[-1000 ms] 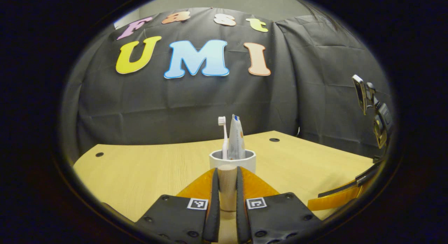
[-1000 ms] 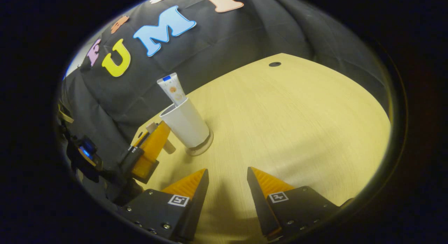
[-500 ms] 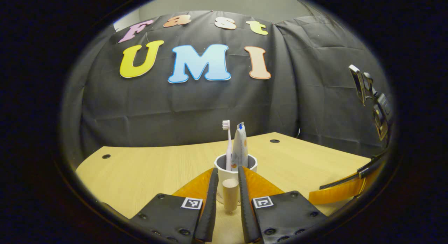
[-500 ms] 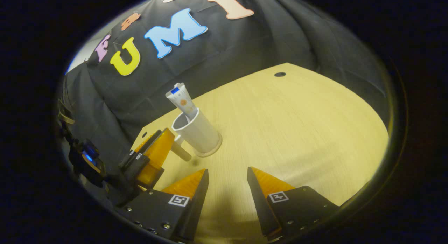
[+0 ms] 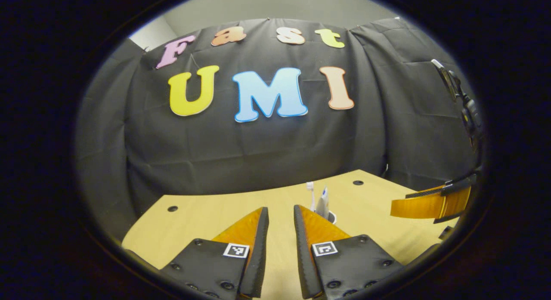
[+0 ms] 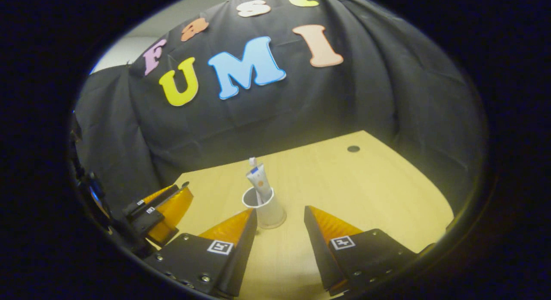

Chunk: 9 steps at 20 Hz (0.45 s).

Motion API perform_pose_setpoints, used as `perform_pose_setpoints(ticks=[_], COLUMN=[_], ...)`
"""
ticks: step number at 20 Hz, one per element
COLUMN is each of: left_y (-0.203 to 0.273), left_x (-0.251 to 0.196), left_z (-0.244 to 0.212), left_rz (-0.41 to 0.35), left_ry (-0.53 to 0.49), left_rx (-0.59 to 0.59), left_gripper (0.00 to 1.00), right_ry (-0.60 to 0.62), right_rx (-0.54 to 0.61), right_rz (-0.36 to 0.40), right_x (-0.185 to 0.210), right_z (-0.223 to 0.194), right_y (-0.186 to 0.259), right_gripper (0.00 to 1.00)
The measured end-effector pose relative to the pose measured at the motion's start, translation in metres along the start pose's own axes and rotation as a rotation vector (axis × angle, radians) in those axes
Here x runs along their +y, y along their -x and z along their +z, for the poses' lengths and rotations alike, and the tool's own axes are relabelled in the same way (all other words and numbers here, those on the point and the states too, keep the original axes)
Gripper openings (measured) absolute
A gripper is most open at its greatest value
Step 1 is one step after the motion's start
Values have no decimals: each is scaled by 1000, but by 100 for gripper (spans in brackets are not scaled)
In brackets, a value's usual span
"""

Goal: Put the toothbrush and toothpaste on the desktop into the cup, then pick up the cup and place it on the coaster on the desktop.

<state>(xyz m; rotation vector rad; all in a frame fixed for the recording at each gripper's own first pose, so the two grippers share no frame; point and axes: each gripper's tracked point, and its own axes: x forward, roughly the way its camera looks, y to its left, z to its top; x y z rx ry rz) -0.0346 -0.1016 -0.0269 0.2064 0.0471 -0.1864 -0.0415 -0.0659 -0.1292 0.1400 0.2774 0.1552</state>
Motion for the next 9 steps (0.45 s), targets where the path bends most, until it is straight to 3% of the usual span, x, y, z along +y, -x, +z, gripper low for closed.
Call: perform_pose_setpoints(ticks=[2,3,9], left_y=[25,35,92], left_x=[8,11,17], left_z=[42,67,190], left_rz=[41,66,195], left_ry=[31,50,141], left_rx=[4,4,-111], left_gripper=[39,48,47], right_ry=[69,93,113], right_rx=[-55,-86,-253], right_rz=[13,20,85], right_x=[6,9,15], right_z=[32,48,135], right_y=[10,14,49], right_gripper=[67,67,67])
